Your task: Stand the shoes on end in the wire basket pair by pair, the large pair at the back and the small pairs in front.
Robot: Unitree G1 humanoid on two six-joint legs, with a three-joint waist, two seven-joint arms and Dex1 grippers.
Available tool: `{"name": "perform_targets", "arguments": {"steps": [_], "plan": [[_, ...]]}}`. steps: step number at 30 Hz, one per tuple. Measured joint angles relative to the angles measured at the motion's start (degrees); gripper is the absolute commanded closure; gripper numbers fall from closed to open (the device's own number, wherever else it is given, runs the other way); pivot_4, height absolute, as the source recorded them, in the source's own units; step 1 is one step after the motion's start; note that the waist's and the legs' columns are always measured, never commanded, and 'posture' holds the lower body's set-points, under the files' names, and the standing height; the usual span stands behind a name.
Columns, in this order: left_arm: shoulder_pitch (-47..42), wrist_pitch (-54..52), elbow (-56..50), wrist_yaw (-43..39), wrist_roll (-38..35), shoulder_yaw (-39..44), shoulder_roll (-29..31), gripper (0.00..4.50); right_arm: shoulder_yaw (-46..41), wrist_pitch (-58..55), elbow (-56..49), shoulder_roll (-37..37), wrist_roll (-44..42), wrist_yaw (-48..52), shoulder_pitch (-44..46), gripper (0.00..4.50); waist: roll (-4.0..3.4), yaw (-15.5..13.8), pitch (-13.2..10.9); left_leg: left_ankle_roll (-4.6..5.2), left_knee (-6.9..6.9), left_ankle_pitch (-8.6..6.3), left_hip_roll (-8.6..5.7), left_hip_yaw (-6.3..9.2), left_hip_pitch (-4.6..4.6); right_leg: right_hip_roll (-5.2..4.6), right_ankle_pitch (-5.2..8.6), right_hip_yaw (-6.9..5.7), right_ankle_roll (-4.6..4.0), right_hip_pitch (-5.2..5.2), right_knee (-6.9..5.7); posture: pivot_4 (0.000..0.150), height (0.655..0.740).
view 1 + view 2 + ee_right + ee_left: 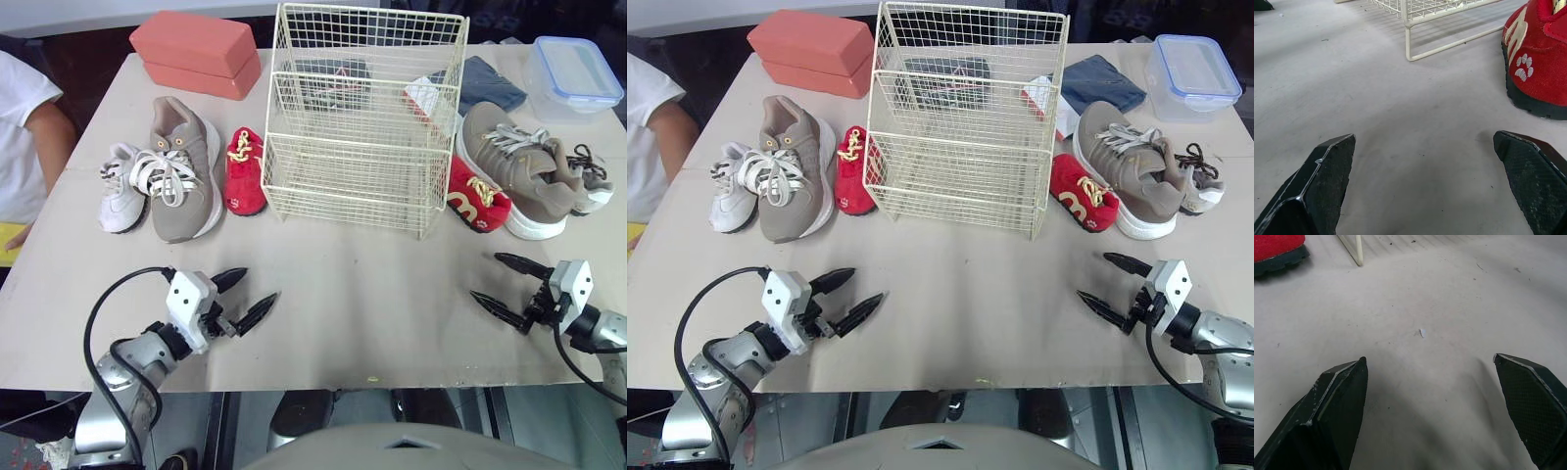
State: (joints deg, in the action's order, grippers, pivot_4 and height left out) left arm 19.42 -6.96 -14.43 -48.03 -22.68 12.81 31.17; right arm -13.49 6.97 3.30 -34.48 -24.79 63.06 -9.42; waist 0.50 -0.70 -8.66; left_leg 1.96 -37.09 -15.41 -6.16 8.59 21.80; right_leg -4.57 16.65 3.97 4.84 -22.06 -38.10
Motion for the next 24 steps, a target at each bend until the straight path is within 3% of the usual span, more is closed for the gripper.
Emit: {"name": "perform_targets", "arguments": {"steps": [10,14,20,24], "plan": [[-3.47,0.49,3.30,-2.03,0.17,-0.01,0.61,0.04,0.41,0.82,-0.95,0.06,0.44,-0.39,2.00,0.00,0.00,-0.03,0.00,0.00,0.00,0.00,0.00,0.02,0.00,0.00,0.00,-0.03,0.00,0.00,0.00,0.150,0.7400],[-5.14,2.55,4.03,-5.35,-0.49,-0.06,1.19,0.04,1.91,-0.92,-8.66,-0.20,-1.82,0.21,2.40,0.00,-0.01,0.20,0.00,-0.01,-0.01,0.00,0.01,0.03,0.01,0.01,-0.01,-0.02,-0.01,-0.01,-0.01,0.150,0.7400],[-6.60,-0.05,0.99,-14.41,-9.79,1.92,7.02,0.04,4.72,-9.17,-23.44,-2.97,-7.87,-0.78,11.09,0.00,0.02,0.42,-0.06,0.00,-0.01,0.00,0.03,0.10,0.04,0.02,-0.03,-0.09,-0.04,-0.02,0.00,0.150,0.7400],[-10.37,-4.62,-4.56,-17.64,-17.60,6.28,12.86,0.04,8.08,-12.49,-25.79,-4.15,-6.00,-2.68,18.39,0.00,0.08,0.03,-0.09,-0.17,-0.03,0.10,0.03,0.26,0.13,0.01,-0.03,-0.28,-0.05,-0.01,0.10,0.150,0.7400]]}}
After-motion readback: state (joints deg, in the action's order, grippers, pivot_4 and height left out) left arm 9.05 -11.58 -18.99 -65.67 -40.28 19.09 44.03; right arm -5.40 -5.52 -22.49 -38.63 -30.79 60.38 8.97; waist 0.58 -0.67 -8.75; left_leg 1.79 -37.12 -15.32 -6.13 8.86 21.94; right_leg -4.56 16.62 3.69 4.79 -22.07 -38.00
